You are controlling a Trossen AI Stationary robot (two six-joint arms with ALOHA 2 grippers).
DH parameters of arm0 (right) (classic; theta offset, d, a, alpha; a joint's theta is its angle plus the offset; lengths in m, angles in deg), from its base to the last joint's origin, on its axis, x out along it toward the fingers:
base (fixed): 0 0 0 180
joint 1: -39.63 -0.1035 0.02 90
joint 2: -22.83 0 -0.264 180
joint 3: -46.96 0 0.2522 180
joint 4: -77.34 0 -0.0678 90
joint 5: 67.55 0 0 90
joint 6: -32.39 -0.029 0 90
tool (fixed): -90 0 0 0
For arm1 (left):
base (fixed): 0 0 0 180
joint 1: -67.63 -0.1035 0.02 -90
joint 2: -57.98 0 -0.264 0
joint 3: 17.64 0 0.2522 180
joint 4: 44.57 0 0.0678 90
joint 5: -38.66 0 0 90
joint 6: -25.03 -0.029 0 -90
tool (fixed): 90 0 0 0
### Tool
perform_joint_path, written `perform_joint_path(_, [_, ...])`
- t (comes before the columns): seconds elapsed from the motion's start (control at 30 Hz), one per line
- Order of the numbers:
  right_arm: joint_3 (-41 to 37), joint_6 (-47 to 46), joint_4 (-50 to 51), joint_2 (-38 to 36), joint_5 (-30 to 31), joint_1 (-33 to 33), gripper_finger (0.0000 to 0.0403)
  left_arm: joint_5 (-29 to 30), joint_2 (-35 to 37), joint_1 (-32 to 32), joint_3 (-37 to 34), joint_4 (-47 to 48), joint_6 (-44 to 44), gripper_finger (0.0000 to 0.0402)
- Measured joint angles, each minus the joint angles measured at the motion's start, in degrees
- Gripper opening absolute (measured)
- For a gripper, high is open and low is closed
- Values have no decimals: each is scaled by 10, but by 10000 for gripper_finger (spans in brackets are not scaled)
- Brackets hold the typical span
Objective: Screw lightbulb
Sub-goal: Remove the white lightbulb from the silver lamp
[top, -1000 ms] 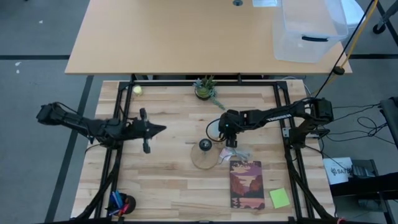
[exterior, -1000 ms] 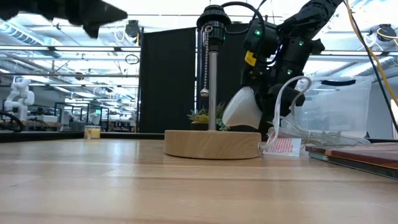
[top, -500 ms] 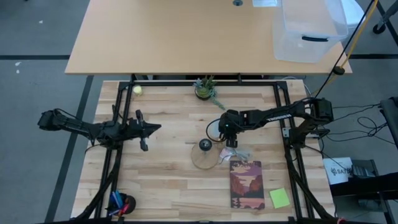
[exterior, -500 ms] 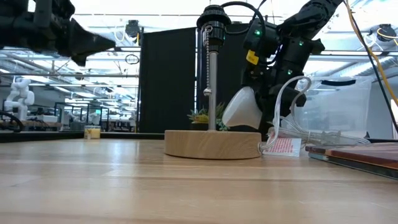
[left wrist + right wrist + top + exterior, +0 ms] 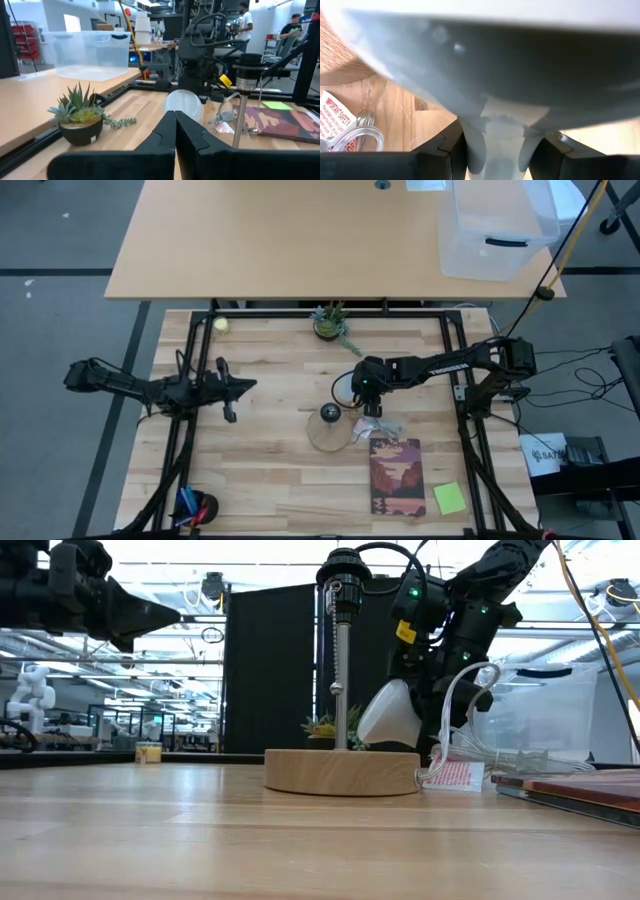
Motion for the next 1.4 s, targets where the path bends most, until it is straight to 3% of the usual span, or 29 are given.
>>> perform_joint_path(0.23, [0, 0, 0, 0, 0, 0, 153, 0, 37, 0, 0, 9, -20, 0])
perform_joint_path(0.83, [0, 7, -17, 38, 2, 0, 153, 2, 147, 0, 0, 140, -10, 0])
perform_joint_path(1.4, [0, 4, -15, 40, 2, 0, 153, -15, 154, 0, 0, 173, 0, 0])
